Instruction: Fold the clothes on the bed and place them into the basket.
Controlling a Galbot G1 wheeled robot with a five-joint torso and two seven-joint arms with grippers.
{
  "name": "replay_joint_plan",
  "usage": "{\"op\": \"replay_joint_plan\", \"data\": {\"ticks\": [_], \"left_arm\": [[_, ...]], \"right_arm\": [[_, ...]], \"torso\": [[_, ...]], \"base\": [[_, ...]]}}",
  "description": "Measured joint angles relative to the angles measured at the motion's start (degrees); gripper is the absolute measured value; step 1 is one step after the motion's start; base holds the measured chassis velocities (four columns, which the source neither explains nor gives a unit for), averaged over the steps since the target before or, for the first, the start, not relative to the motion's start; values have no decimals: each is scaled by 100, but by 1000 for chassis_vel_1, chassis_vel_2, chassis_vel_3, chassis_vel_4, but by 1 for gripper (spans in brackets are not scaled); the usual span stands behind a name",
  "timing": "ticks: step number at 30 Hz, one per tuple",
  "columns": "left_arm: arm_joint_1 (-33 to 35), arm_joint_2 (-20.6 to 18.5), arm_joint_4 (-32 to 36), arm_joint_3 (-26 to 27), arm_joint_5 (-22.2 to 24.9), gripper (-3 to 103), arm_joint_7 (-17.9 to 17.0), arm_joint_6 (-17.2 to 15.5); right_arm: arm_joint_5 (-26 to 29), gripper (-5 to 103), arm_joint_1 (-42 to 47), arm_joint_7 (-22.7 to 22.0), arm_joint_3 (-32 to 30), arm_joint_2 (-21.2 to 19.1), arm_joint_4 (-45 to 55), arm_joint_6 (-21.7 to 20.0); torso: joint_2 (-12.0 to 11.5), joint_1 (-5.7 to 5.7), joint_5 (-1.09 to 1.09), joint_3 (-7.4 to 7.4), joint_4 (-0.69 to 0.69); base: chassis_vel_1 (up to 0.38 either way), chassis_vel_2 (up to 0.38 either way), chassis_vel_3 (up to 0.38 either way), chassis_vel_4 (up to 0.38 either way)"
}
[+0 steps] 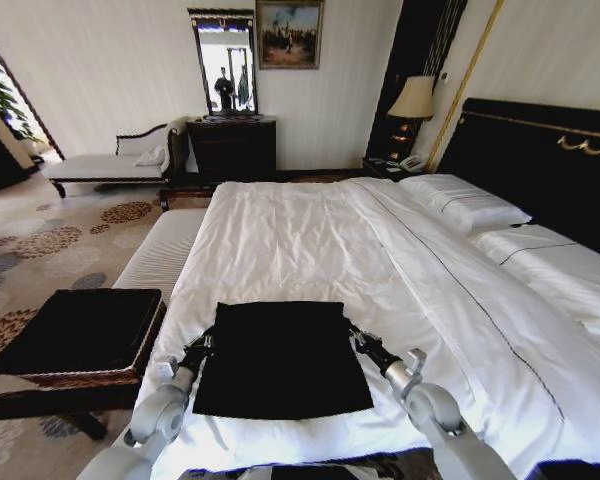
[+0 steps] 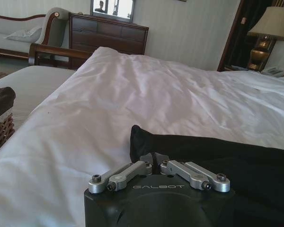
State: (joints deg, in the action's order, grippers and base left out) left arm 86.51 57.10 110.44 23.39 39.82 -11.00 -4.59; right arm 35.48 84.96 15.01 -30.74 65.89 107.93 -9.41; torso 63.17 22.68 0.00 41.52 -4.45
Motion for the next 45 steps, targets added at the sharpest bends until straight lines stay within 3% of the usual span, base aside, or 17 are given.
{"op": "replay_joint_plan", "data": {"ticks": [6,27,45], "left_arm": [[48,46,9,26,-19,2,-53,8],[861,249,345,138,-584,2,27,171],[1010,275,353,400,-446,2,123,219]], "right_arm": [[152,0,282,7,-235,48,174,14],[-145,0,1046,114,-318,365,198,244],[19,0,1434,90,-503,370,491,198]], "torso": [[-2,2,-1,1,-1],[-1,1,0,1,-1],[-1,2,0,1,-1]], "base": [[0,0,0,0],[0,0,0,0],[0,0,0,0]]}}
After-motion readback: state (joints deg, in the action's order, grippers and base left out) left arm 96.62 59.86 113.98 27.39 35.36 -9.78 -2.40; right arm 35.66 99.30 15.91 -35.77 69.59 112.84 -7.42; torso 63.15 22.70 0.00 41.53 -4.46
